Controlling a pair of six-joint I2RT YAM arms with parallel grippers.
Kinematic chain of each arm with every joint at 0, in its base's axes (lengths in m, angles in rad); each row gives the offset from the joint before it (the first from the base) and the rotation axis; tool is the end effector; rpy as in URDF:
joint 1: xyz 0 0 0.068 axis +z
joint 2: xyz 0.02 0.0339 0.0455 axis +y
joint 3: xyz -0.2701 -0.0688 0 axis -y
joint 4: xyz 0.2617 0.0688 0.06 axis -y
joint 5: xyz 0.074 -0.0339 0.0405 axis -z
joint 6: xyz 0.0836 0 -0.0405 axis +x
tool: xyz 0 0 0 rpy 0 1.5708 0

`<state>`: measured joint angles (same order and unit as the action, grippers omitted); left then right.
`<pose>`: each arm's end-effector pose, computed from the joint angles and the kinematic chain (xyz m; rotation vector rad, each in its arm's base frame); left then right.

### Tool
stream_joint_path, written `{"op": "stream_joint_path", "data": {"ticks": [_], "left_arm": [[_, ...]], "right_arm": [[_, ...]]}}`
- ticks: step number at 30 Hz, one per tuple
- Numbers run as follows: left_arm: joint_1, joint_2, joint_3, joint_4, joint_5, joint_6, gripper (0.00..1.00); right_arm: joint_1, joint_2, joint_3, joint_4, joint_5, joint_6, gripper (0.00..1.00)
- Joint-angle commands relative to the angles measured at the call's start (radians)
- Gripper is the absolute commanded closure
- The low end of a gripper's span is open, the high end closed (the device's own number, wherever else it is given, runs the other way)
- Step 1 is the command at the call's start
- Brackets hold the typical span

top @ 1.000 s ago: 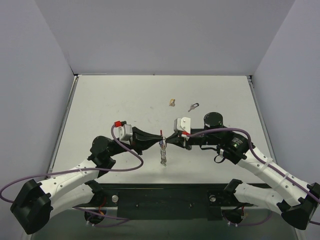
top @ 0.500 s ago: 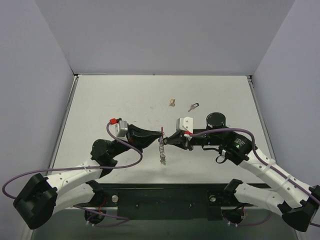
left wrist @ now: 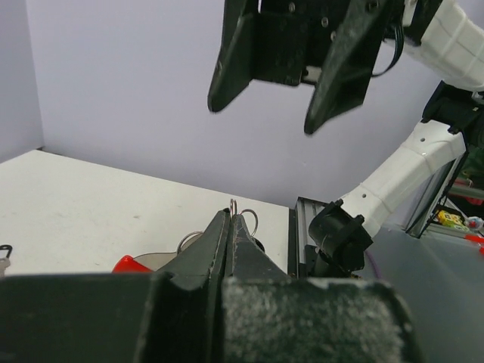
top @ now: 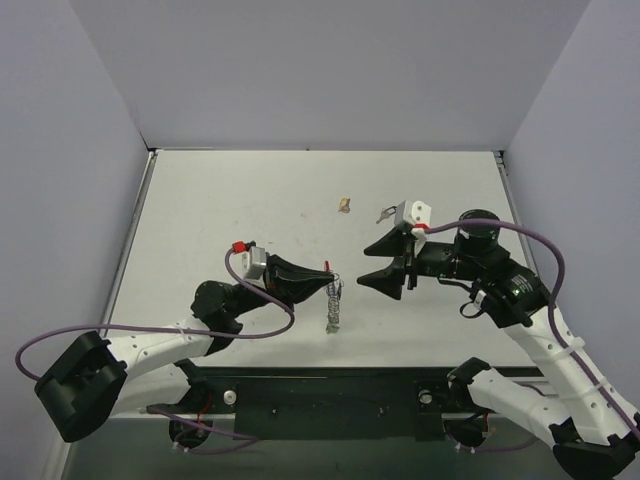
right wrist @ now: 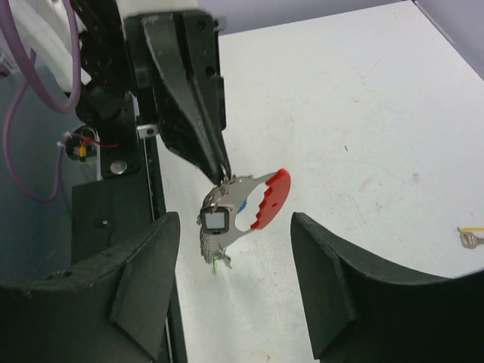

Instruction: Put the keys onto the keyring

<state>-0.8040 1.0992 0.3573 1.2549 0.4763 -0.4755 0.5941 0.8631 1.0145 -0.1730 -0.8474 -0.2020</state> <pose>0.1528 -0.2138 0.2943 0.6511 1.0434 -1.3814 0.1500 0.1770 0.4147 -1.2159 1.1489 0.9688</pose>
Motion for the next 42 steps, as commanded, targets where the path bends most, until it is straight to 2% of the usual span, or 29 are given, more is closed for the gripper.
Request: {"op": "stream_joint_path", "data": {"ticks": [1,7,12,14,16,19,21,23,28,33,39,42], "left_arm": [[-0.041,0.011,0.023,0.132,-0.013,0.026,1.0],[-0.103,0.005,0.032,0.118,-0.093,0.04,1.0],[-0.15,0.014,0.025,0.147,-0.186,0.032,1.0],[-0.162,0.019,0.025,0.149,-0.218,0.023,1.0],[-0.173,0.025,0.023,0.159,-0.234,0.029,1.0],[-0.187,0.034,0.031,0.156,-0.246,0.037,1.0],[-0.193,0.05,0.038,0.158,-0.251,0.044,1.0],[-0.198,0.059,0.045,0.161,-0.264,0.048,1.0],[-0.212,0.091,0.054,0.198,-0.323,0.054,1.0],[-0.239,0.177,0.081,0.27,-0.34,0.061,1.0],[-0.288,0.226,0.114,0.308,-0.366,0.101,1.0],[-0.304,0.223,0.117,0.302,-0.378,0.112,1.0]], "right_arm": [[-0.097,0.01,0.145,-0.164,-0.113,0.153,0.44],[-0.239,0.025,0.203,-0.338,-0.219,0.202,0.47],[-0.336,-0.002,0.19,-0.362,-0.268,0.184,0.5],[-0.391,0.005,0.197,-0.445,-0.274,0.123,0.51],[-0.425,0.019,0.229,-0.618,-0.21,-0.028,0.51],[-0.43,0.071,0.266,-0.721,-0.121,-0.184,0.49],[-0.416,0.148,0.337,-0.827,-0.121,-0.258,0.44],[-0.386,0.188,0.368,-0.885,-0.155,-0.327,0.44],[-0.369,0.156,0.274,-0.746,-0.176,-0.298,0.44],[-0.24,0.125,0.17,-0.634,-0.187,-0.303,0.44],[-0.214,0.204,0.213,-0.609,-0.208,-0.29,0.45],[-0.214,0.221,0.213,-0.571,-0.177,-0.232,0.45]]}}
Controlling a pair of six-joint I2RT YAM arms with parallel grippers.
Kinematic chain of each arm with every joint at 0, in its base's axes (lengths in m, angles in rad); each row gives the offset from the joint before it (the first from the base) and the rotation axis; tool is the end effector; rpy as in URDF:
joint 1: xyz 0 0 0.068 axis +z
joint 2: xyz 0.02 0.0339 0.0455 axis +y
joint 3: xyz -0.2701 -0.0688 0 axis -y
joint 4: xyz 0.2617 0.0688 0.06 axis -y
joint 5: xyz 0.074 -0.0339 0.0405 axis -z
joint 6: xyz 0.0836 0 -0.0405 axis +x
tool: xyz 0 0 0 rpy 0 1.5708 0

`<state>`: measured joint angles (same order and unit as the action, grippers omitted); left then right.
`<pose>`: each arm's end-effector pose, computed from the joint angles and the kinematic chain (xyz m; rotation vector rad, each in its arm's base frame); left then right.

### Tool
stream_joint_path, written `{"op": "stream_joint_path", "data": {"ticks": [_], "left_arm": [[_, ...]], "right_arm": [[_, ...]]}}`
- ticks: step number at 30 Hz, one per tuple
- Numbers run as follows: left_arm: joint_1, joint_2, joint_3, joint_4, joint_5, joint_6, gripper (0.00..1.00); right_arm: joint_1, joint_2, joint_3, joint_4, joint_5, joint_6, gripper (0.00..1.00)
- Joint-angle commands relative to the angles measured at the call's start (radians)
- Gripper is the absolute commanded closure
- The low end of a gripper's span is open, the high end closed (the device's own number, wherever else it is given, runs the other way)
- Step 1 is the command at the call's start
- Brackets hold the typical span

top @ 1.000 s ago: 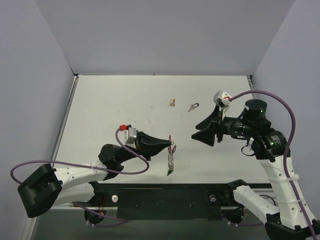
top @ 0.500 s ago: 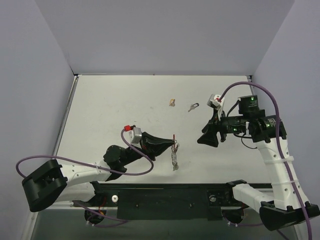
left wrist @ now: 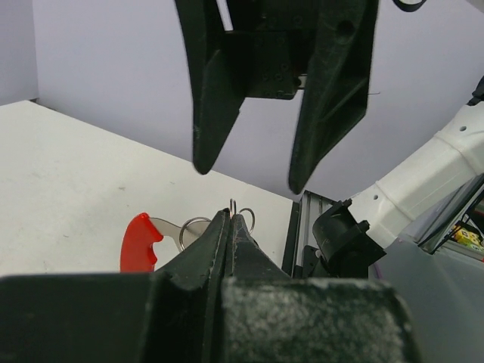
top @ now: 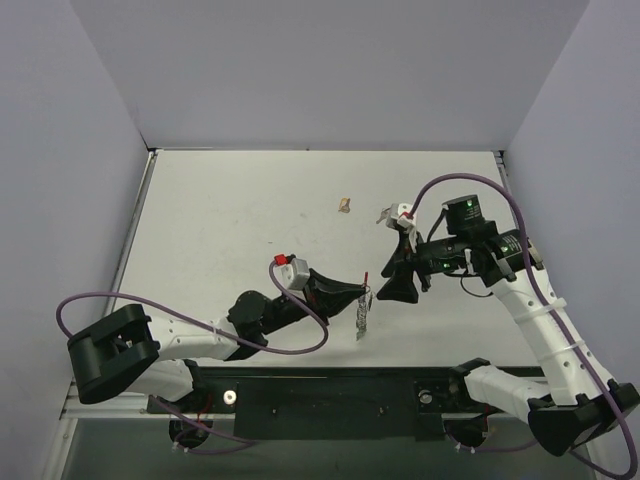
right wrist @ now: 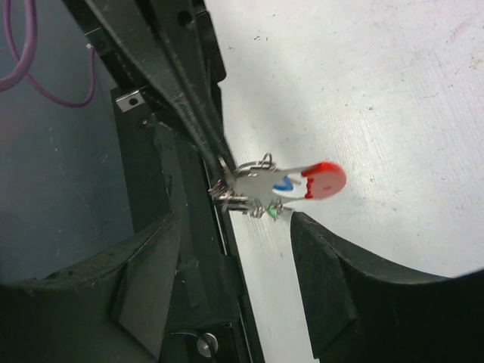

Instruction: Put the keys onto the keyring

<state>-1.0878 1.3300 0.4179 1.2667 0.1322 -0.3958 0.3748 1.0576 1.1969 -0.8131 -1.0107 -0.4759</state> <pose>0.1344 -0.2799 0.2601 0.5715 1.2114 -1.3593 0.1888 0.1504 0.3707 -1.3062 1.5970 1.0532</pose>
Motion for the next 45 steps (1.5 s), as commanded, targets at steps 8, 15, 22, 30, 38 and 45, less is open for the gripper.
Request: {"op": "stream_joint_path", "data": {"ticks": [8,15,22,30,38,45], "left_arm": [[-0.061,-0.043,0.052,0.253,-0.074,0.094,1.0],[-0.072,-0.041,0.036,0.289,-0.105,0.103,1.0],[-0.08,-0.051,0.025,0.299,-0.123,0.113,1.0],[-0.09,-0.046,0.036,0.309,-0.123,0.121,1.0],[-0.098,-0.055,0.038,0.309,-0.123,0.132,1.0],[-0.106,-0.074,0.03,0.301,-0.154,0.146,1.0]], "right_arm": [[-0.004,-0.005,-0.057,0.198,-0.138,0.108,0.51],[-0.014,-0.01,-0.082,0.207,-0.19,0.102,0.56],[-0.027,-0.024,-0.129,0.27,-0.229,0.158,0.6],[-0.025,-0.022,-0.151,0.308,-0.262,0.187,0.7],[-0.028,-0.024,-0.177,0.334,-0.267,0.207,0.68],[-0.042,-0.041,-0.197,0.345,-0.299,0.206,0.66]]}}
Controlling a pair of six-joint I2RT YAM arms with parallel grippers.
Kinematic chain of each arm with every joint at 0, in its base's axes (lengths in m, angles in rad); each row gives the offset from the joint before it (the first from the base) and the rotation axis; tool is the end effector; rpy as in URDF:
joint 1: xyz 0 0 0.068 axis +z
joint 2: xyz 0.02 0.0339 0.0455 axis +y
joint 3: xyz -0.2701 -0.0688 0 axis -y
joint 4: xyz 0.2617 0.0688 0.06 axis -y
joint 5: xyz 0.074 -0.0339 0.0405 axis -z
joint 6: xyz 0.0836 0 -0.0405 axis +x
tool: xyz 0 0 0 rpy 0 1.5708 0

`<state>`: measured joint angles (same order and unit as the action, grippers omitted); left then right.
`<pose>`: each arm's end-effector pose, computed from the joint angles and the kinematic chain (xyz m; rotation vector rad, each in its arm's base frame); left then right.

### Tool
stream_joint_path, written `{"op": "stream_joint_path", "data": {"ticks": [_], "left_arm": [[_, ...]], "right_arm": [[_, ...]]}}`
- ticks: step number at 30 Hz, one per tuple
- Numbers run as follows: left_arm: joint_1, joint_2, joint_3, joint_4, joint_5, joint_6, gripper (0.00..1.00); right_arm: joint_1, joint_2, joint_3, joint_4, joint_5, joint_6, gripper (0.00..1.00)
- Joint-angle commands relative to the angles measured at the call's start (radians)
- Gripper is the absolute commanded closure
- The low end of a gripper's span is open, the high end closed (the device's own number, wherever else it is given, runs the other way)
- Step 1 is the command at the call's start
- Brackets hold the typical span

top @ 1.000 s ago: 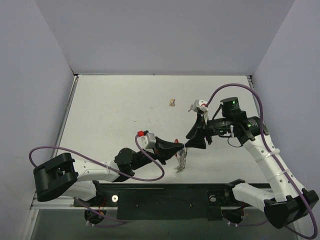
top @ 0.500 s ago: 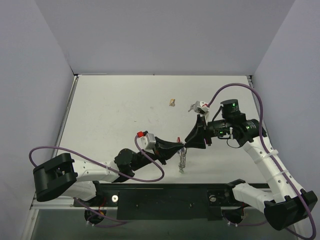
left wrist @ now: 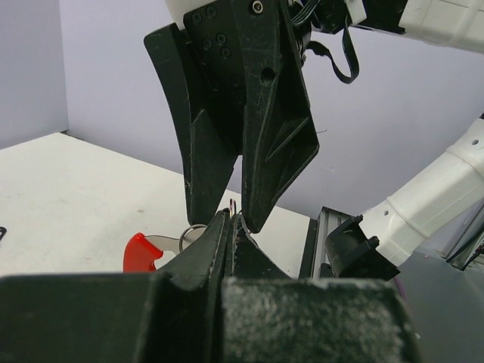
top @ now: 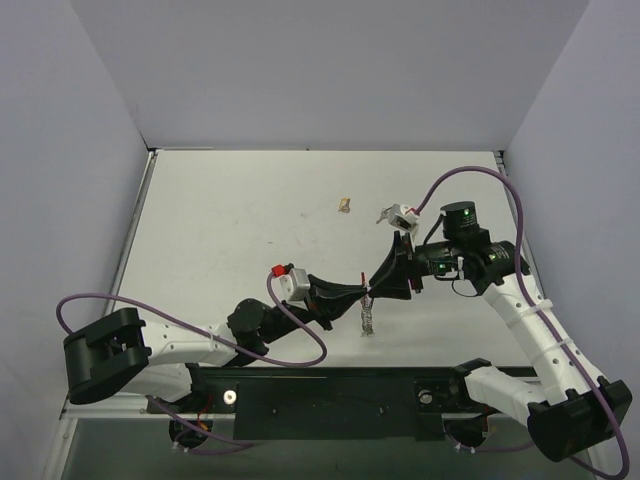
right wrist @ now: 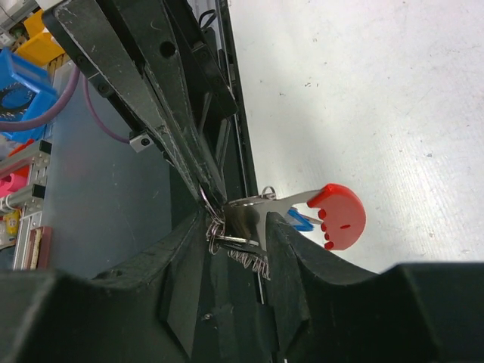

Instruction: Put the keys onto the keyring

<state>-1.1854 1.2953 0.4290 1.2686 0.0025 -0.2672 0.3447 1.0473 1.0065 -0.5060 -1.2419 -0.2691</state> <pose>0.1151 -0.2843 0.2746 0.5635 1.1344 -1.2733 0.1946 0.1539 0.3442 -1.2414 1.5068 1.3333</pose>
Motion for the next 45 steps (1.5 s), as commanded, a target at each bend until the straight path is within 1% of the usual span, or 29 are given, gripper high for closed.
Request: {"op": "stream_joint_path", "data": {"ticks": [1,10,12,15,18,19,22,26,29,30,31,32,34,37,42,44,45], "left_arm": [[-0.01,-0.04,0.019,0.296,-0.024,0.019,1.0],[-0.019,-0.027,0.027,0.308,-0.024,0.017,1.0],[-0.02,-0.025,0.027,0.31,-0.024,0.017,1.0],[-0.022,-0.024,0.03,0.307,-0.024,0.02,1.0],[-0.023,-0.027,0.03,0.305,-0.025,0.025,1.0],[-0.025,-0.027,0.03,0.305,-0.025,0.023,1.0],[-0.026,-0.028,0.028,0.305,-0.025,0.025,1.0],[-0.029,-0.022,0.033,0.307,-0.018,0.022,1.0],[-0.029,-0.013,0.034,0.316,-0.015,0.019,1.0],[-0.029,-0.01,0.034,0.321,-0.015,0.016,1.0],[-0.029,-0.008,0.036,0.321,-0.012,0.016,1.0],[-0.029,-0.008,0.036,0.321,-0.01,0.013,1.0],[-0.029,-0.004,0.037,0.322,-0.009,0.01,1.0],[-0.031,0.001,0.037,0.325,-0.009,0.009,1.0],[-0.031,0.007,0.039,0.331,-0.007,0.005,1.0],[-0.031,0.007,0.039,0.333,-0.007,0.005,1.0],[-0.031,0.009,0.039,0.333,-0.007,0.003,1.0]], "right_arm": [[-0.012,-0.03,-0.012,0.038,-0.071,-0.001,0.67],[-0.009,-0.027,-0.006,0.018,-0.111,-0.028,0.68],[-0.009,-0.03,-0.012,0.02,-0.11,-0.028,0.7],[-0.009,-0.035,-0.017,0.026,-0.111,-0.025,0.75],[-0.009,-0.04,-0.025,0.038,-0.11,-0.016,0.78],[-0.009,-0.038,-0.028,0.041,-0.108,-0.012,0.79],[-0.009,-0.036,-0.034,0.05,-0.097,-0.005,0.95],[-0.009,-0.035,-0.034,0.052,-0.099,-0.004,0.99],[-0.009,-0.033,-0.035,0.053,-0.096,-0.001,0.99],[-0.009,-0.032,-0.037,0.06,-0.09,0.005,0.97],[-0.009,-0.03,-0.04,0.063,-0.088,0.007,0.92],[-0.009,-0.032,-0.042,0.066,-0.087,0.005,0.84],[-0.009,-0.03,-0.045,0.064,-0.09,0.004,0.79],[-0.01,-0.03,-0.039,0.061,-0.096,-0.002,0.77],[-0.009,-0.027,-0.04,0.06,-0.103,-0.005,0.78],[-0.009,-0.026,-0.04,0.06,-0.11,-0.005,0.82],[-0.007,-0.027,-0.039,0.063,-0.108,-0.002,0.89]]}}
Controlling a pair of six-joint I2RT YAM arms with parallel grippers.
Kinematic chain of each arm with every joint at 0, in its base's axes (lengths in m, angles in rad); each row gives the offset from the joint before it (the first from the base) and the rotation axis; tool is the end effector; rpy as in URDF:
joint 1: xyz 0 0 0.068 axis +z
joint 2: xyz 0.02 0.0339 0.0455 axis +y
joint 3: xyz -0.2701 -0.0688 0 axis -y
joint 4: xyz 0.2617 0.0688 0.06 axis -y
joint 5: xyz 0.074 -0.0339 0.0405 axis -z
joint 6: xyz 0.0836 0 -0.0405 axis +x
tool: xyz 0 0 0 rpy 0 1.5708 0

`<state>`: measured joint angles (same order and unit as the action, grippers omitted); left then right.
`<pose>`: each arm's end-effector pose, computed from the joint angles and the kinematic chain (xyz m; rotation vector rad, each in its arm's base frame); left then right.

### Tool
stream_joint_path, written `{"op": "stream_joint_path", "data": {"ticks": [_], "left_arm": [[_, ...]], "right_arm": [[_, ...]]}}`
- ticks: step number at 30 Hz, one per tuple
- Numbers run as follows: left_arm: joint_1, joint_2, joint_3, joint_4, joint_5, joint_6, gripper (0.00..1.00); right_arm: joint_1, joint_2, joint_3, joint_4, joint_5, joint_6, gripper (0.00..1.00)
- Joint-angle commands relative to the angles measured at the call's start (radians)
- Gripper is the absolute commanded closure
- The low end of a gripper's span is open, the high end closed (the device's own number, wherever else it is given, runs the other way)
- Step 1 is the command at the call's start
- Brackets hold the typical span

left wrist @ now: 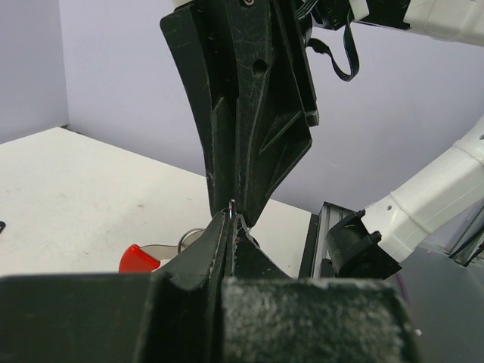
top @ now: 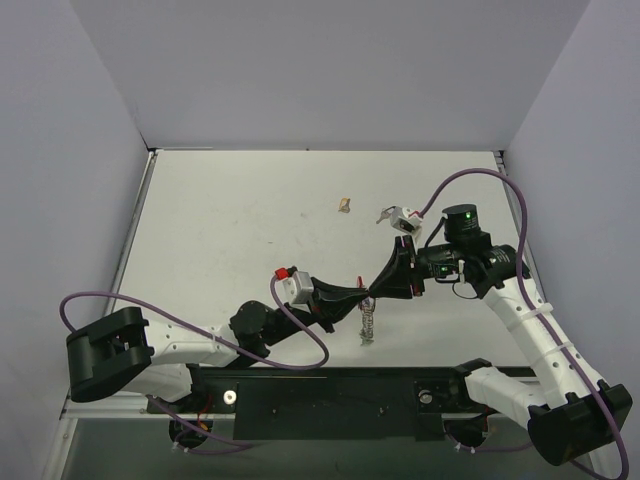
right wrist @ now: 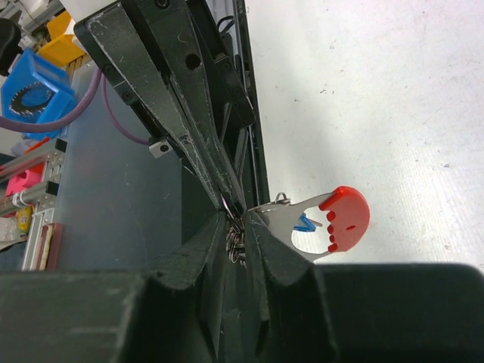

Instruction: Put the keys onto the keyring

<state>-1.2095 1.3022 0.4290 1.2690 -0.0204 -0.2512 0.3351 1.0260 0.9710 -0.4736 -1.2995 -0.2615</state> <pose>0.1104 -0.2873 0.2726 0.5694 1.1382 -1.2651 0.1887 0.1510 0.3414 -1.2553 1.4617 1.3782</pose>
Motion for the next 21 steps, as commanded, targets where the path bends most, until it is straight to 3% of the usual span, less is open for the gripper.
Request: {"op": "stream_joint_path", "data": {"ticks": [1,2,9,13,21], "left_arm": [[-0.007,0.002,0.04,0.332,0.016,-0.013,1.0],[-0.007,0.002,0.04,0.337,0.016,-0.014,1.0],[-0.007,0.005,0.034,0.352,0.011,-0.014,1.0],[-0.007,0.002,0.033,0.351,0.013,-0.016,1.0],[-0.007,-0.001,0.028,0.351,0.011,-0.01,1.0]], "right_arm": [[0.002,-0.006,-0.006,0.033,-0.05,-0.007,0.92],[0.004,-0.006,-0.006,0.039,-0.049,-0.002,1.0],[0.005,-0.006,-0.017,0.053,-0.027,0.01,1.0],[0.005,-0.01,-0.026,0.056,-0.018,0.018,0.84],[0.007,-0.009,-0.029,0.055,-0.024,0.01,0.83]]}}
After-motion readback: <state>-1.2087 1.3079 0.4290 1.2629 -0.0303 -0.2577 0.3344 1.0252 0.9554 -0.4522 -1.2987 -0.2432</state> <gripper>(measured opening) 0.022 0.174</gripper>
